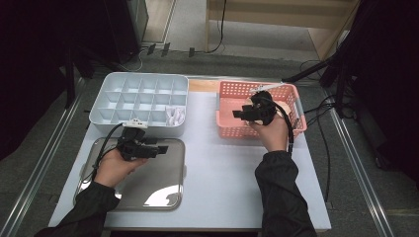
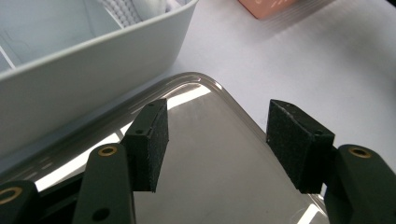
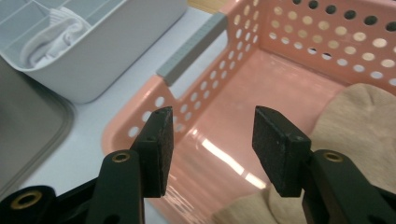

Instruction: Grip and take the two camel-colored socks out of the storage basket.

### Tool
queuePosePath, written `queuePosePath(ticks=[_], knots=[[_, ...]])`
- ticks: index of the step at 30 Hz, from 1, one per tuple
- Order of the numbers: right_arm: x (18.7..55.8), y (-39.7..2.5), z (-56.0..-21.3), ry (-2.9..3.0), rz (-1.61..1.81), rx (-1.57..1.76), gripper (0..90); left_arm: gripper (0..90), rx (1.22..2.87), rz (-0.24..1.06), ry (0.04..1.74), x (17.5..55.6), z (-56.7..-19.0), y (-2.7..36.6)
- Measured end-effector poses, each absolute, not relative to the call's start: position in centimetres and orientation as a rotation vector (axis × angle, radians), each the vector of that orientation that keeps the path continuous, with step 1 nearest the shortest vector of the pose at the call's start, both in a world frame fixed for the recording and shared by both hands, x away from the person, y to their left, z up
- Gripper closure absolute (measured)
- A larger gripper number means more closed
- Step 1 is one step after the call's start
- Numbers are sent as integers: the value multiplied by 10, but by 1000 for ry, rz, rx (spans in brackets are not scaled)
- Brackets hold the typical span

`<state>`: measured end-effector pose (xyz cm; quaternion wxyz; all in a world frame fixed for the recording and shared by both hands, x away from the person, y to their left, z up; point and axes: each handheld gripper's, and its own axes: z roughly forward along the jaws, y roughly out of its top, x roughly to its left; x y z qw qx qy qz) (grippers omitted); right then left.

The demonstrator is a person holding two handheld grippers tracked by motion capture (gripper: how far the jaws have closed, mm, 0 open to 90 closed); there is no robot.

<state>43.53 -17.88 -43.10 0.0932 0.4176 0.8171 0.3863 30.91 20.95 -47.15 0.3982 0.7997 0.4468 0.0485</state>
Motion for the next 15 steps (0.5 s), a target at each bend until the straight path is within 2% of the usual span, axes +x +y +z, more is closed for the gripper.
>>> queuePosePath(ticks=[15], knots=[[450, -196, -451, 2378, 1071, 1305, 522, 413, 2069, 137, 1130, 303, -479, 212]])
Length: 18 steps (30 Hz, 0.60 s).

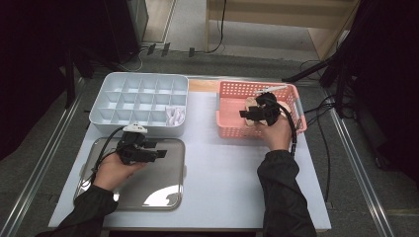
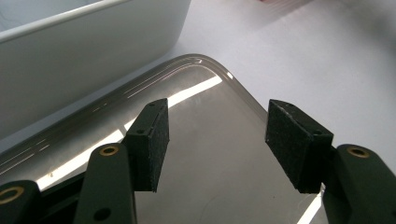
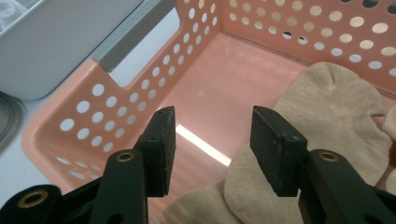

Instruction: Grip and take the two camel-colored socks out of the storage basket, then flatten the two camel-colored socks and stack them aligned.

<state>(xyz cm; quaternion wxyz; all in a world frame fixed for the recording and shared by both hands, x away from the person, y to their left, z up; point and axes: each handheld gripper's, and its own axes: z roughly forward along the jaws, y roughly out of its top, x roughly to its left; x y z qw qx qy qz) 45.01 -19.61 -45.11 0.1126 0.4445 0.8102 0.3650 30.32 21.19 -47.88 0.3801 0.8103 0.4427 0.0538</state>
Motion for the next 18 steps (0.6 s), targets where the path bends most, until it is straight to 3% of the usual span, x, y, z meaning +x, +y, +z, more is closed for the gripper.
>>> queuePosePath(ticks=[18], knots=[[465, -205, -466, 2306, 925, 1410, 517, 413, 2083, 145, 1158, 297, -485, 216]])
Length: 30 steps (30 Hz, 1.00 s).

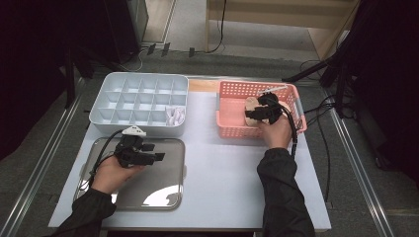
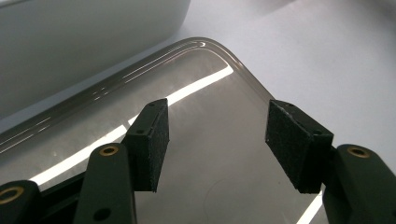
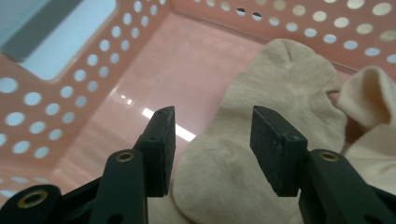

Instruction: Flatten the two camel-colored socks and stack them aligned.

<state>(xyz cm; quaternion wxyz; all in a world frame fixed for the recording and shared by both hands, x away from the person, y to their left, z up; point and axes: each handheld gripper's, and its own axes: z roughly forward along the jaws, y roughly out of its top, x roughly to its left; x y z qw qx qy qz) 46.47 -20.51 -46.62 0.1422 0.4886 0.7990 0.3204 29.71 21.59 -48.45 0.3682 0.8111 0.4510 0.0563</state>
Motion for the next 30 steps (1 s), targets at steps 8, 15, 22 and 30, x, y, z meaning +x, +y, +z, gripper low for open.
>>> queuePosePath(ticks=[8, 15, 22, 30], knots=[[474, -210, -466, 2271, 930, 1451, 489, 414, 2068, 143, 1157, 296, -482, 218], [481, -212, -461, 2276, 896, 1427, 485, 414, 2088, 131, 1149, 296, -485, 212], [502, -206, -454, 2310, 851, 1536, 487, 413, 2093, 126, 1141, 295, -486, 209], [517, -197, -465, 2362, 848, 1425, 474, 413, 2090, 126, 1144, 296, -486, 210]])
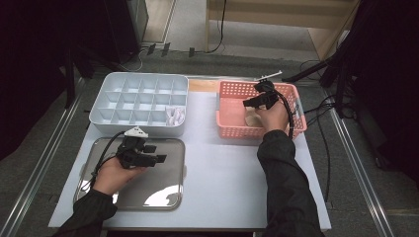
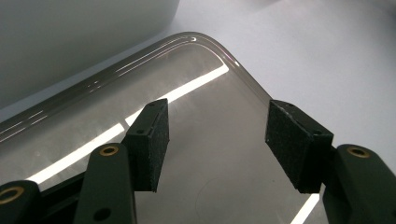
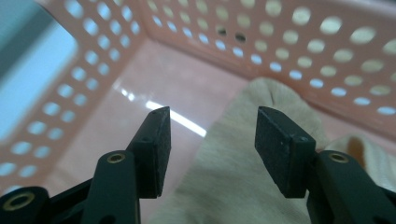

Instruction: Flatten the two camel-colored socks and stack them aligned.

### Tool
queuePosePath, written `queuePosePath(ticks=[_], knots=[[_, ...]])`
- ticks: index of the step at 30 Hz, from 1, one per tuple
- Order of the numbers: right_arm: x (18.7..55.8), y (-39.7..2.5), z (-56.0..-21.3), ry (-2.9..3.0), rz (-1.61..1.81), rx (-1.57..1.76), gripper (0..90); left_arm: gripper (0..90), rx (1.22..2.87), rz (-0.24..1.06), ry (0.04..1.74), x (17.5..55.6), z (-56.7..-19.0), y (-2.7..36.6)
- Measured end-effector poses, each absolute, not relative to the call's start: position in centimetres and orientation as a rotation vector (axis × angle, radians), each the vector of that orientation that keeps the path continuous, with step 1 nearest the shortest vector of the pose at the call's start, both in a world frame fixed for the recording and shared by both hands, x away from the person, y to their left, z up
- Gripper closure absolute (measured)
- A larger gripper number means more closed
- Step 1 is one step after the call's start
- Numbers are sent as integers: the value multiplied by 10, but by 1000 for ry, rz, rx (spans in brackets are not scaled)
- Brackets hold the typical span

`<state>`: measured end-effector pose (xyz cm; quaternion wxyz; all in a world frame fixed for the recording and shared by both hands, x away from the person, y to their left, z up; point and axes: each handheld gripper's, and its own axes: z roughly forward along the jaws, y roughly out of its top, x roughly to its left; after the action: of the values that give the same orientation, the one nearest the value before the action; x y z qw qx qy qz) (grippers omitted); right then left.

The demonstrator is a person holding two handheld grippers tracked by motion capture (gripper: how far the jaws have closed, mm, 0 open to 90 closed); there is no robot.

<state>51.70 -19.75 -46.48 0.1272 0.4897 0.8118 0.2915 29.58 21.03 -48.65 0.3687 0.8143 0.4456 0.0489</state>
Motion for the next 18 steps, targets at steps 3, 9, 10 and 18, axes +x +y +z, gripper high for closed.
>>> queuePosePath(ticks=[3, 9, 10, 18], knots=[[521, -196, -476, 2384, 813, 1424, 474, 413, 2083, 123, 1148, 296, -487, 211], [526, -194, -492, 2420, 690, 1432, 557, 413, 2091, 118, 1149, 297, -489, 210], [526, -194, -494, 2420, 680, 1459, 596, 413, 2092, 119, 1149, 297, -489, 210], [525, -193, -485, 2372, 767, 1508, 842, 413, 2089, 118, 1149, 296, -489, 210]])
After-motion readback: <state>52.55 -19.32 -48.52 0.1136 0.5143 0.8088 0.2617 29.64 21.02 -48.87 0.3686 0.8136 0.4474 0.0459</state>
